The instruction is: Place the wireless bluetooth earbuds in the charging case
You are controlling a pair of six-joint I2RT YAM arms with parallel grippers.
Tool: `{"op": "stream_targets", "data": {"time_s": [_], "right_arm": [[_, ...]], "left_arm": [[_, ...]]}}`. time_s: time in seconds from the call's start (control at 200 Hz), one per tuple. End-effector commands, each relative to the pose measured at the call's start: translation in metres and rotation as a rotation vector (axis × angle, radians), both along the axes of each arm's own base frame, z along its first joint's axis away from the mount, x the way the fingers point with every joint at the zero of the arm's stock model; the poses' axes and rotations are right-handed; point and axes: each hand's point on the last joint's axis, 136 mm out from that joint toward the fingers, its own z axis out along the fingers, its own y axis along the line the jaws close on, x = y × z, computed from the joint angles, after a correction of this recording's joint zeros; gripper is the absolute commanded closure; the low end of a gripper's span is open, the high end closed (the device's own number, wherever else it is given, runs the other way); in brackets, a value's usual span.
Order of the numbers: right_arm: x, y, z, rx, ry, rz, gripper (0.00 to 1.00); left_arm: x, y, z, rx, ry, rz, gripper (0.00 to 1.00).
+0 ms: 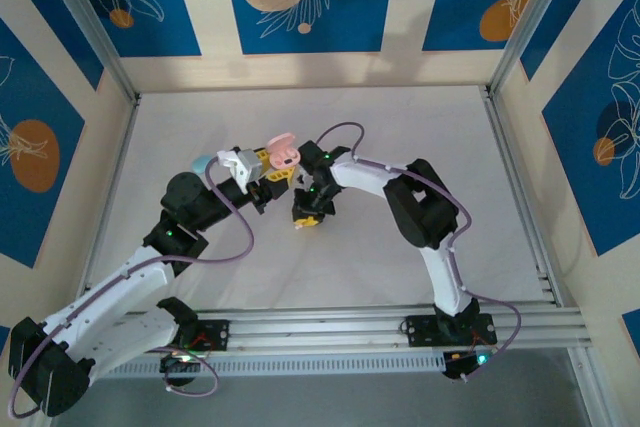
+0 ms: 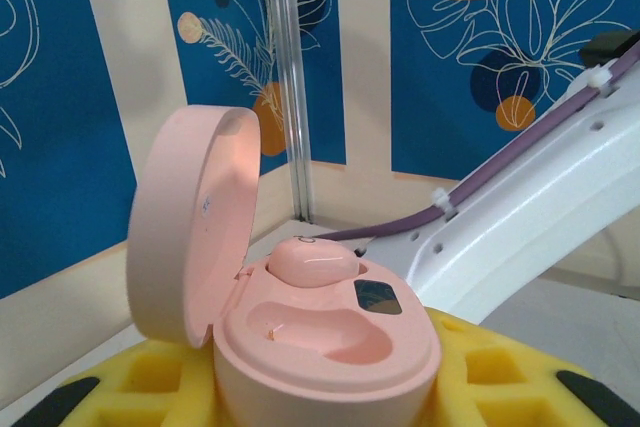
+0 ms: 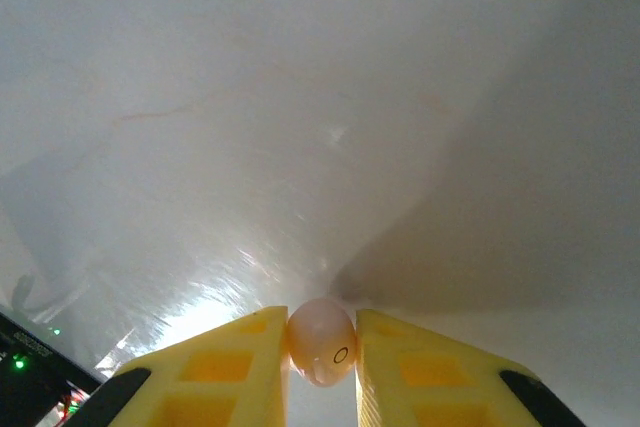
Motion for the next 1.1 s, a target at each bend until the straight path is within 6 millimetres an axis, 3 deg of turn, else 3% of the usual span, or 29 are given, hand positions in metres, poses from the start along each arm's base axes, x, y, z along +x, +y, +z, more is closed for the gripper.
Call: {"op": "stream_targets", "data": {"time_s": [0.0, 0.305, 0.485, 0.64, 0.88, 1.095], "right_arm": [[0.007, -0.015, 0.029, 0.059, -0.05, -0.018, 0.78], [0.005, -0.055, 0.062, 0.105, -0.09, -0.082, 0.78], [0.008, -0.087, 0.105, 0.044, -0.221, -0.082, 0.78], [0.009, -0.1, 0.147, 0.094, -0.29, -0.106, 0.78], [0.004, -0.097, 0.205, 0.195, -0.384, -0.075, 0.78], [-0.002, -0.08, 0.235, 0.297, -0.402, -0.035, 0.78]], "left_arm": [[0.002, -0.002, 0.002, 0.008, -0.022, 0.009, 0.63], [0.022, -0.015, -0.043, 0.069, 0.059, 0.014, 0.63], [0.031, -0.023, -0.068, 0.108, 0.097, 0.01, 0.63], [0.035, -0.029, -0.084, 0.147, 0.107, -0.002, 0.63], [0.038, -0.038, -0.097, 0.183, 0.1, -0.029, 0.63], [0.04, -0.044, -0.104, 0.222, 0.105, -0.035, 0.63]]}}
